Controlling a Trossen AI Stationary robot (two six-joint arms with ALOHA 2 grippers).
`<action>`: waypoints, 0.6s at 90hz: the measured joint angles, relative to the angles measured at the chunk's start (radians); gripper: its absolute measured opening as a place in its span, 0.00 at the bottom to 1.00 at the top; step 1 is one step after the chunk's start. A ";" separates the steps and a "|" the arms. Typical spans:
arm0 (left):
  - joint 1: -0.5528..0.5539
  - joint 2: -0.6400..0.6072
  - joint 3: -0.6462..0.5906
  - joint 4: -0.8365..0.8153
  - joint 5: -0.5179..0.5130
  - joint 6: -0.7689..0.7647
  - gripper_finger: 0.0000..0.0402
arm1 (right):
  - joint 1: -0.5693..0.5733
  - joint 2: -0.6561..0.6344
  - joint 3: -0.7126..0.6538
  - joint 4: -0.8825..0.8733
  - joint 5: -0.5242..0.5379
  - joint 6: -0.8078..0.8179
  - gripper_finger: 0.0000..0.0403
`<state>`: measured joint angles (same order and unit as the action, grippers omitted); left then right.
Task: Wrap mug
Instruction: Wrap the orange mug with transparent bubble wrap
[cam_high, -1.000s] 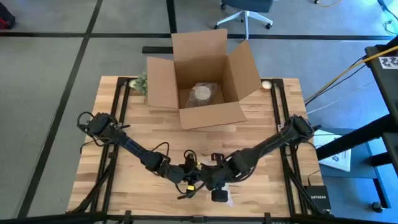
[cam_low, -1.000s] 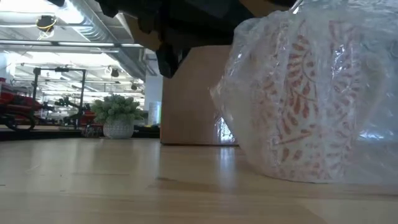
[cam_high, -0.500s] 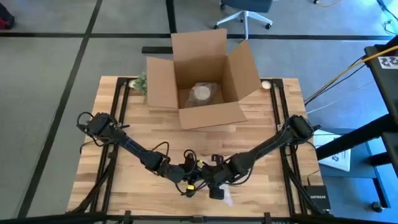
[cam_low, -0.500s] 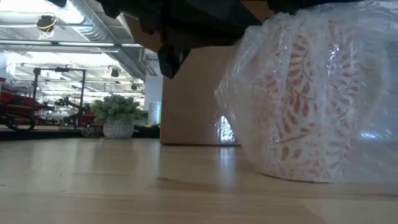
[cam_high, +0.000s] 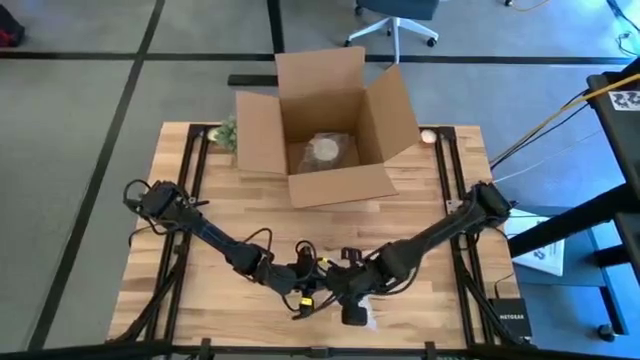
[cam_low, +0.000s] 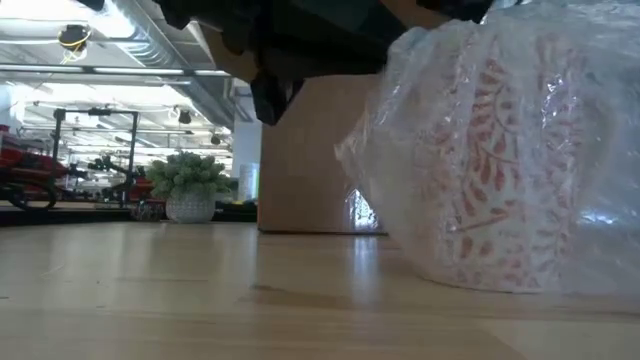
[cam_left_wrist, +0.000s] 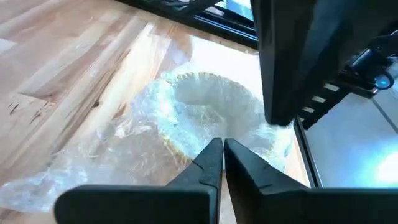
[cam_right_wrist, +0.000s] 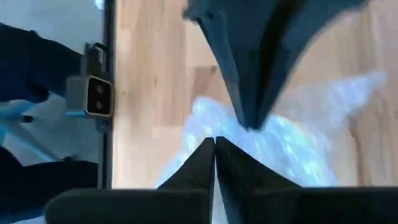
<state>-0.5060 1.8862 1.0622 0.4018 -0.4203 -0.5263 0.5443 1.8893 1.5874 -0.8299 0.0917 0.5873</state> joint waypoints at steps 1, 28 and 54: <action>-0.001 -0.004 0.000 -0.004 0.000 0.001 0.00 | 0.004 0.001 -0.001 -0.006 0.012 0.006 0.00; -0.019 -0.161 0.001 -0.308 -0.137 -0.027 0.00 | 0.025 0.047 -0.164 0.102 0.153 0.095 0.00; 0.027 -0.077 -0.032 -0.281 -0.163 -0.085 0.00 | 0.024 0.046 -0.178 0.172 0.174 0.058 0.00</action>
<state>-0.4786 1.8095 1.0302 0.1206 -0.5835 -0.6117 0.5682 1.9358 1.4094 -0.6578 0.2661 0.6451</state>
